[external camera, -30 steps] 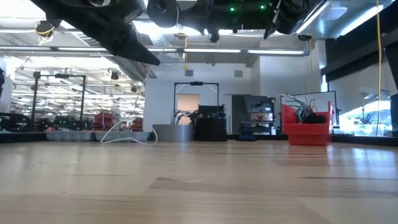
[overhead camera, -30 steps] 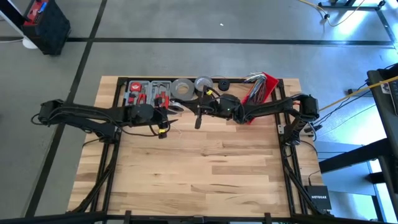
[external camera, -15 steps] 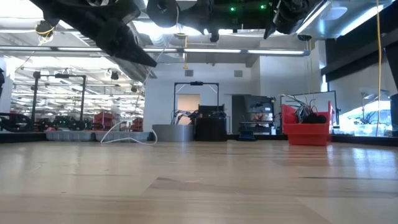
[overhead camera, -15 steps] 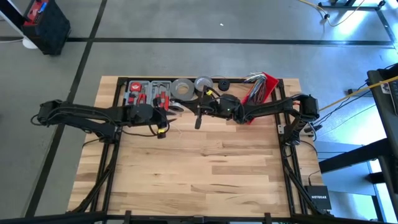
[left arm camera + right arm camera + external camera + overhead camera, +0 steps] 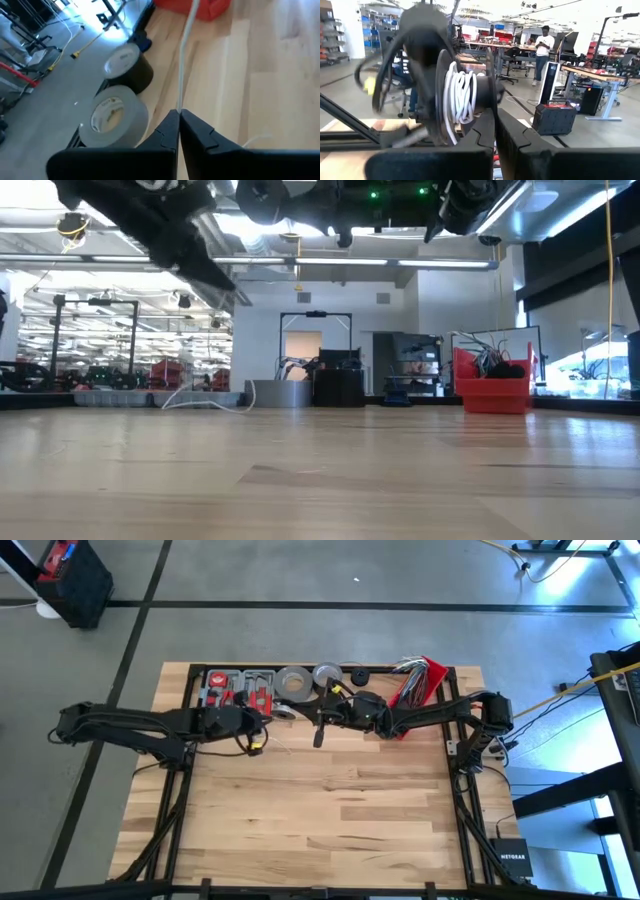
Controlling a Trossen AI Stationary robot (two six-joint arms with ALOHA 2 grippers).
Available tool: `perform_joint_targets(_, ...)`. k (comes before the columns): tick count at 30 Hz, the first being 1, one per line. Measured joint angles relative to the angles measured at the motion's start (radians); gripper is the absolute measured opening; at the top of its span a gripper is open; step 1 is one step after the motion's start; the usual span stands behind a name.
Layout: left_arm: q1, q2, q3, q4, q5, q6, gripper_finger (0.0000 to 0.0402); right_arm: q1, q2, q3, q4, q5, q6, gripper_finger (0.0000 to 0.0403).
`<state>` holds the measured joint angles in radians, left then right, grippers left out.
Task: Coil cords
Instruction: Coil the white wire onto the black spool
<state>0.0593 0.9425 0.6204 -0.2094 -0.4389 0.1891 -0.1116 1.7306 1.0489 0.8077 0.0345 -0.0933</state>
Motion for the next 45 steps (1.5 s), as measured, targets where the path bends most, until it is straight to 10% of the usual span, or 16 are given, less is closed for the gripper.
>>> perform_joint_targets(9, -0.018, -0.171, 0.014, -0.106, -0.016, -0.08, 0.0002, 0.03, 0.0, 0.0, -0.082, 0.022, -0.197, 0.0005)
perform_joint_targets(21, -0.041, -0.262, 0.014, -0.09, 0.008, -0.172, 0.0005, 0.039, 0.009, 0.002, -0.252, 0.356, -0.406, 0.0005)
perform_joint_targets(45, -0.117, 0.198, 0.014, 0.611, 0.06, -0.097, 0.0004, 0.04, 0.009, 0.002, -0.252, 0.372, -0.386, 0.0005)
